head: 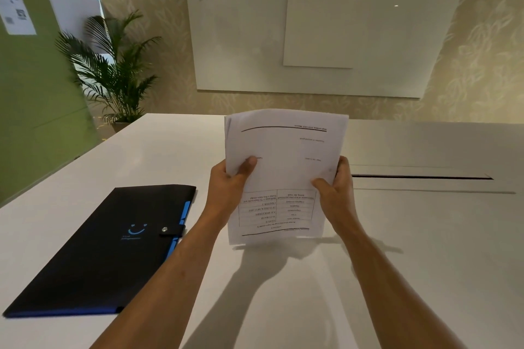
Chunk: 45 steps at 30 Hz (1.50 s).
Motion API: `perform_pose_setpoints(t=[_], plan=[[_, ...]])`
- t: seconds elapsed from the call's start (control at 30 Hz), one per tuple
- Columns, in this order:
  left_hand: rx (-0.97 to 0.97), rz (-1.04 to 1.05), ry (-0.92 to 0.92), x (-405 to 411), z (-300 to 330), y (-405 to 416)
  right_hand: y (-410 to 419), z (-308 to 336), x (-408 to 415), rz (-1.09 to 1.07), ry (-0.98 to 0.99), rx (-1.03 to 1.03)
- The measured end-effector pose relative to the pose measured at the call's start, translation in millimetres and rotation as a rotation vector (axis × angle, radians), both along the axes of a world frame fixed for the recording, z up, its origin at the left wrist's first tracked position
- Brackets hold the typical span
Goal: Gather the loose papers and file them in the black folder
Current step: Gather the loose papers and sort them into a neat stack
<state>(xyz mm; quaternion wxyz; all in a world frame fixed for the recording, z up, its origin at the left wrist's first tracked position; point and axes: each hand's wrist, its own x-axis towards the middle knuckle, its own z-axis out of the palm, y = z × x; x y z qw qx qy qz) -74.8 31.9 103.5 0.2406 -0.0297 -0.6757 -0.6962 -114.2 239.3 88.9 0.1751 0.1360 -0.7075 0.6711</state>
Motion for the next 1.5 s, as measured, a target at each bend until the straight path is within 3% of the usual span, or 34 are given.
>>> perform_pose_setpoints(t=[0.2,0.53,0.67,0.77,0.83,1.17,1.33,1.5], plan=[[0.028,-0.004,-0.113,5.5,-38.7,3.9,-5.2,-39.4,10.3,-0.010,-0.085,-0.034],[0.148,0.016,-0.105,6.1,-46.6,12.3,1.6,-51.4,13.0,-0.067,-0.093,-0.081],[0.310,0.052,-0.078,6.3,-40.2,22.0,0.2,-68.5,22.5,-0.261,-0.202,-0.403],[0.425,0.017,-0.073,8.1,-39.2,33.3,-3.9,-76.3,23.8,0.042,-0.316,-0.796],[0.463,-0.014,-0.097,9.9,-43.0,43.9,-8.4,-73.8,26.5,0.223,-0.310,-0.870],[0.514,0.001,-0.160,14.9,-72.3,69.0,-3.8,-67.1,27.0,0.045,-0.374,-0.832],[0.565,0.036,-0.223,12.6,-77.2,67.4,0.1,-67.2,33.1,0.205,-0.376,-0.793],[0.604,0.017,-0.223,11.1,-78.7,68.0,-2.3,-67.5,32.4,0.202,-0.404,-0.755]])
